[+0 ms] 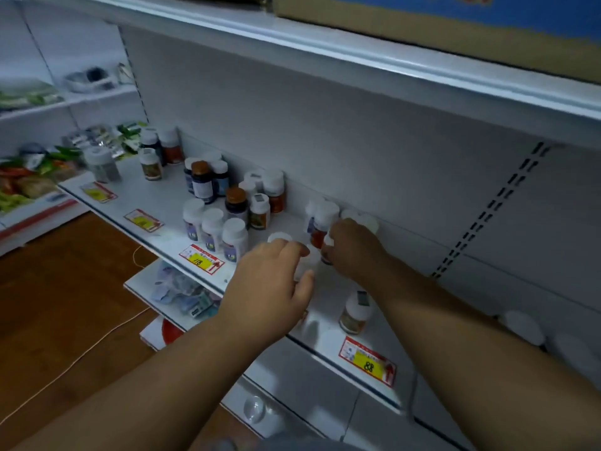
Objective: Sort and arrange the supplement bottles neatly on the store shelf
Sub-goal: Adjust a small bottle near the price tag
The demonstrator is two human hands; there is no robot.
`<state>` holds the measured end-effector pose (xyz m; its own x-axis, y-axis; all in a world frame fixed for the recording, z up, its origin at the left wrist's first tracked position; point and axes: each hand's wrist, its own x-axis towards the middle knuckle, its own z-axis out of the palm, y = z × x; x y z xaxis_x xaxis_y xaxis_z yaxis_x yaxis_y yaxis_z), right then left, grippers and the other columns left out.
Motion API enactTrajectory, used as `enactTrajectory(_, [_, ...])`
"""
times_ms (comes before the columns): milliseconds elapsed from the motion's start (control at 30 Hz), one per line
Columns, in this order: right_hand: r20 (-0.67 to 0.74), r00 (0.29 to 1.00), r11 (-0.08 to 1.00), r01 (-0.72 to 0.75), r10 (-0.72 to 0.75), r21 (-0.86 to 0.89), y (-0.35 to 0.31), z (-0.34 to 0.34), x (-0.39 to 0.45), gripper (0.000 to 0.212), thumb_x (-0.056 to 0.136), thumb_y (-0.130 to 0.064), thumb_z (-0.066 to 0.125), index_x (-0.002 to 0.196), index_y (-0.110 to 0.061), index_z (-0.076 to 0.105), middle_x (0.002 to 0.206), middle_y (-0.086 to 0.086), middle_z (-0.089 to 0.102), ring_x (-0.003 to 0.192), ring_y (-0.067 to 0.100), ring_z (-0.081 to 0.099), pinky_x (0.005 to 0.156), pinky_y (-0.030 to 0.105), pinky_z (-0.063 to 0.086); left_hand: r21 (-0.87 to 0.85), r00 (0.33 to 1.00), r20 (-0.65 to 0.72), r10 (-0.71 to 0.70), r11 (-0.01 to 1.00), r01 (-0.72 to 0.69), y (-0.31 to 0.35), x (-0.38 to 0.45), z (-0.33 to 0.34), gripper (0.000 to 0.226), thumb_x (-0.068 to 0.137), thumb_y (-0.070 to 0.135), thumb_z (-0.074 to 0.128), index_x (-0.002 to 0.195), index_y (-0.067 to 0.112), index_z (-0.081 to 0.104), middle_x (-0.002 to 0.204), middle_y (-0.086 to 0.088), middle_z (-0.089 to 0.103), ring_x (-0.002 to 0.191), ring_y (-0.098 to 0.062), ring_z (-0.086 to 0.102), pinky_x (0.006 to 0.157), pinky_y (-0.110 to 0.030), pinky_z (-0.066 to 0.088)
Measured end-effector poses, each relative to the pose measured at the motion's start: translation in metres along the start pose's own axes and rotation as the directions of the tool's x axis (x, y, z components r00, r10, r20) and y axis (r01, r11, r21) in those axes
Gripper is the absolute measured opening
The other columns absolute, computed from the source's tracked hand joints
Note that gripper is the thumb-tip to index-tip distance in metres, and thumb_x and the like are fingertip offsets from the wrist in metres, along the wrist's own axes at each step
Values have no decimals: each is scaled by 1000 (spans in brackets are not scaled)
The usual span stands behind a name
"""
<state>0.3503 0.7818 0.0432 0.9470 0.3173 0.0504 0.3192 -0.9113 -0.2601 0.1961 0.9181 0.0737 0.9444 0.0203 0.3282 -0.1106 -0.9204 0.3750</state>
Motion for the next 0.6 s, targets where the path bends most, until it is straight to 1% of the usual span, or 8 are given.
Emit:
enactTrajectory(67, [-50,999,995,-20,16,-93,-6,8,6,24,85,-24,60,97,-4,65,107,17,58,98,35,60,76,33,45,-29,999,23,39,999,-38,-18,13,-5,38,88,41,47,117,21,60,109,-1,63,101,-22,55,82,-35,43])
enactTrajectory(167, [-119,990,983,-94,75,-160,-15,10,11,27,85,-28,60,105,-9,63,111,14,55,102,34,55,80,37,46,-27,989,55,140,990,-138,-43,36,-14,38,85,41,49,114,20,63,105,-4,65,96,-26,59,79,-37,49])
enactTrajectory(267, [-142,974,959,-204,178,-196,-22,13,13,36,85,-29,62,118,-16,56,118,12,54,110,33,51,87,38,44,-44,971,68,229,973,-227,-62,56,-16,37,83,41,49,109,19,64,100,-5,66,91,-28,60,74,-38,50])
enactTrajectory(333, [-126,961,943,-268,246,-198,-25,12,11,37,86,-28,60,120,-15,54,120,13,52,112,33,49,88,38,43,-53,953,103,284,959,-279,-71,64,-14,42,83,44,44,109,18,64,102,-5,65,93,-29,59,77,-39,50])
enactTrajectory(400, [-150,946,948,-304,288,-97,-24,8,4,30,85,-25,62,110,-11,55,113,15,52,105,34,52,82,36,42,-86,934,122,335,941,-326,-76,67,-11,44,82,44,42,110,18,63,102,-6,65,94,-30,58,77,-40,49])
enactTrajectory(467, [-214,922,947,-311,322,85,-20,2,-10,19,83,-22,63,95,-10,54,101,14,52,93,32,54,72,32,39,-129,911,133,391,918,-375,-78,68,-10,43,82,43,42,110,18,63,100,-7,65,92,-30,59,76,-39,50])
enactTrajectory(500, [-255,908,940,-299,333,165,-18,-1,-20,18,83,-21,64,92,-11,54,98,11,51,88,29,54,68,29,36,-147,901,131,414,907,-395,-77,68,-9,42,82,42,43,110,18,63,100,-6,66,91,-29,59,76,-37,50])
enactTrajectory(600, [-414,829,915,-263,377,307,-18,-19,-53,18,83,-20,69,94,-11,58,95,4,50,79,13,47,63,15,29,-213,871,102,481,866,-453,-69,65,-3,35,80,36,54,108,18,64,97,-6,66,89,-28,59,74,-32,46])
